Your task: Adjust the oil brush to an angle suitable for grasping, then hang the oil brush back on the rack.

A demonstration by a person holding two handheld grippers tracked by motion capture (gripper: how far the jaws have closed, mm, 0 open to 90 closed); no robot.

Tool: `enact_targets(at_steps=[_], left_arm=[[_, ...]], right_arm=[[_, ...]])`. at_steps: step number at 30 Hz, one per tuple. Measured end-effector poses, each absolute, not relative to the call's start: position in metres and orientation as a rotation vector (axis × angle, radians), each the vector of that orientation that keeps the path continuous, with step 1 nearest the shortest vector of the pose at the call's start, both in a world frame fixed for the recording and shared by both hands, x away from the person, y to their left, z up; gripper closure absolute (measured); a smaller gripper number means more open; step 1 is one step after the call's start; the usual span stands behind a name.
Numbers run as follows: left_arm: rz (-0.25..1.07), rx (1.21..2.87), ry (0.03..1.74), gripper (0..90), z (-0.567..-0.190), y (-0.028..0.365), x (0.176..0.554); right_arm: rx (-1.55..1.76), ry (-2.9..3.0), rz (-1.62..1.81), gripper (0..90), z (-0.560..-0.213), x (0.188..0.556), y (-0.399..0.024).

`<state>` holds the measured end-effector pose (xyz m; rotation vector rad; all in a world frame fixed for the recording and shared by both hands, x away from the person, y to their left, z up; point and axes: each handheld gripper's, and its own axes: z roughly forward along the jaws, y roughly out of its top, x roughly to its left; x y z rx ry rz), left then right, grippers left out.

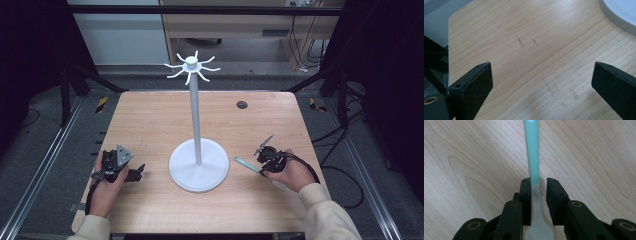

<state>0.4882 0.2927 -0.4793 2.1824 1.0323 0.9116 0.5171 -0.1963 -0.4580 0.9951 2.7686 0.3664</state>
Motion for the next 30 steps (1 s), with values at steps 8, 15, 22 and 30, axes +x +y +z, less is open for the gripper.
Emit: enact_targets(at_steps=[8, 15, 22, 30], left_arm=[[0.911, 2.184, 1.036, 3.1, -0.479, 0.294, 0.488], [0.910, 2.183, 1.036, 3.1, -0.479, 0.293, 0.488], [0.910, 2.183, 1.035, 3.1, -0.479, 0.293, 0.488], [0.912, 2.182, 1.032, 3.1, -0.479, 0.293, 0.488]], right_arm=[[0.997, 2.792, 0.343, 76.1, -0.464, 0.520, -0.194], [0.995, 2.800, 0.332, 76.6, -0.465, 0.522, -0.190], [0.978, 2.826, 0.302, 77.6, -0.465, 0.525, -0.187], [0.967, 2.841, 0.285, 78.8, -0.466, 0.528, -0.187]])
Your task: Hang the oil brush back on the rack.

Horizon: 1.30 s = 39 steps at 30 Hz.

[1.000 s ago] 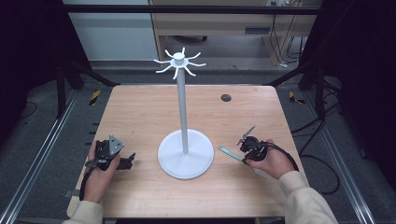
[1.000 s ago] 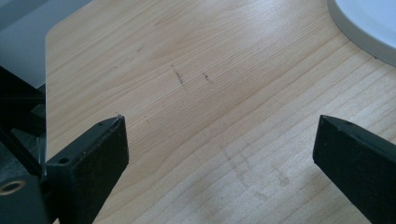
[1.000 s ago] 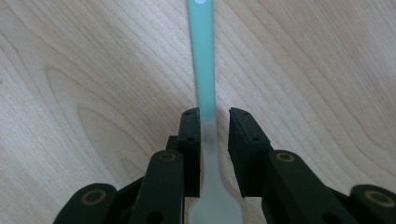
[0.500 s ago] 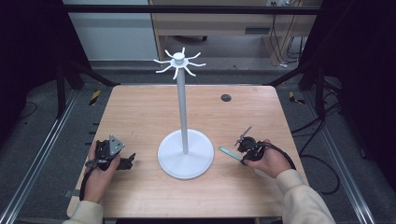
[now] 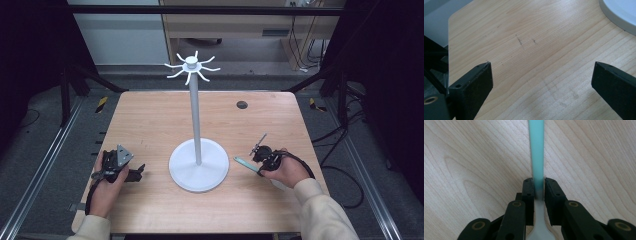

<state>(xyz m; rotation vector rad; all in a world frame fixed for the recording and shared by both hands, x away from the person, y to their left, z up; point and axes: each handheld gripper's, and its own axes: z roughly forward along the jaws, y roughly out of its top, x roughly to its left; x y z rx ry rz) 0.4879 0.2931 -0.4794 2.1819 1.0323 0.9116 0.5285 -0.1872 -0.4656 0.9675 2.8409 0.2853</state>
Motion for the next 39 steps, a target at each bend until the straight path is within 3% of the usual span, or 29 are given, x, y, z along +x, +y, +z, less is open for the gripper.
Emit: enact_targets(at_steps=[16, 39], left_arm=[[0.912, 2.182, 1.032, 3.1, -0.479, 0.293, 0.488], [0.914, 2.181, 1.037, 2.9, -0.479, 0.293, 0.488]], right_arm=[[1.014, 2.871, 0.302, 82.4, -0.464, 0.530, -0.190], [1.074, 2.614, 0.737, 82.5, -0.403, 0.521, -0.196]])
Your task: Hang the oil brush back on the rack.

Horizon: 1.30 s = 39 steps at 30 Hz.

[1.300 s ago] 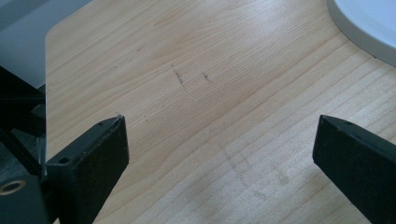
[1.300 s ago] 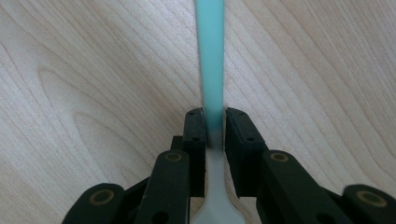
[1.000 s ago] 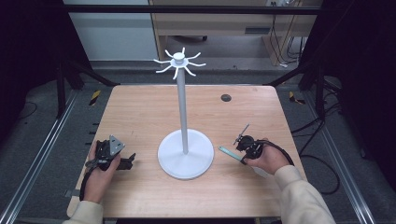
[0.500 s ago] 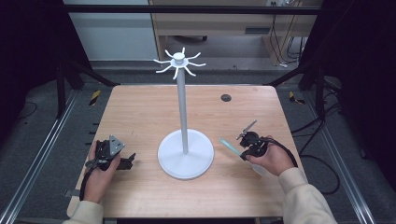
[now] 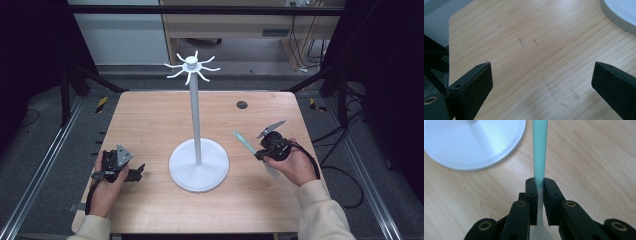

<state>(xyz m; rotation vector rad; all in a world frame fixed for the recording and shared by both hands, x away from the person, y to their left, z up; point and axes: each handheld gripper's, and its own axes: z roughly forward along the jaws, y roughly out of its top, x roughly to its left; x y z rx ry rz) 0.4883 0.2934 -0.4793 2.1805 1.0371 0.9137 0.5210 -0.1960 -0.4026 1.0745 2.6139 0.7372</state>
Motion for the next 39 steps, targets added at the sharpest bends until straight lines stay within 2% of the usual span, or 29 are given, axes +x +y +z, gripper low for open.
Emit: enact_targets(at_steps=[12, 31, 39], left_arm=[[0.917, 2.169, 1.055, 2.7, -0.479, 0.296, 0.488], [0.907, 2.146, 1.054, 2.8, -0.478, 0.297, 0.488], [0.906, 2.145, 1.045, 2.7, -0.478, 0.294, 0.488]], right_arm=[[1.109, 2.408, 0.993, 82.5, -0.382, 0.527, -0.191], [1.107, 2.252, 1.136, 82.5, -0.381, 0.510, -0.184], [1.098, 2.164, 1.228, 82.5, -0.369, 0.500, -0.184]])
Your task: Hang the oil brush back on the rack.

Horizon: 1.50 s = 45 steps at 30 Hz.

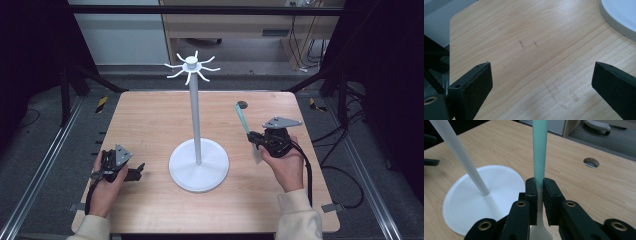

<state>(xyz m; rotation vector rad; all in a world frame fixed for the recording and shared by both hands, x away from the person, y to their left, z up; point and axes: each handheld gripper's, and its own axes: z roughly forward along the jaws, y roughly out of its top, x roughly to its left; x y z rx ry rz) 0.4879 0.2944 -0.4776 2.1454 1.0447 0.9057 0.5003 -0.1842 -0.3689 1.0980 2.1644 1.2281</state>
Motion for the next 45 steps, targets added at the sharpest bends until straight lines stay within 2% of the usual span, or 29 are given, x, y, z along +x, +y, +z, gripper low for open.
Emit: enact_targets(at_steps=[27, 45], left_arm=[[0.899, 2.157, 1.041, 2.7, -0.478, 0.295, 0.488], [0.899, 2.147, 1.045, 2.8, -0.478, 0.295, 0.488]], right_arm=[[0.896, 2.002, 1.491, 82.5, -0.305, 0.457, -0.158], [0.820, 1.931, 1.548, 82.5, -0.284, 0.438, -0.150]])
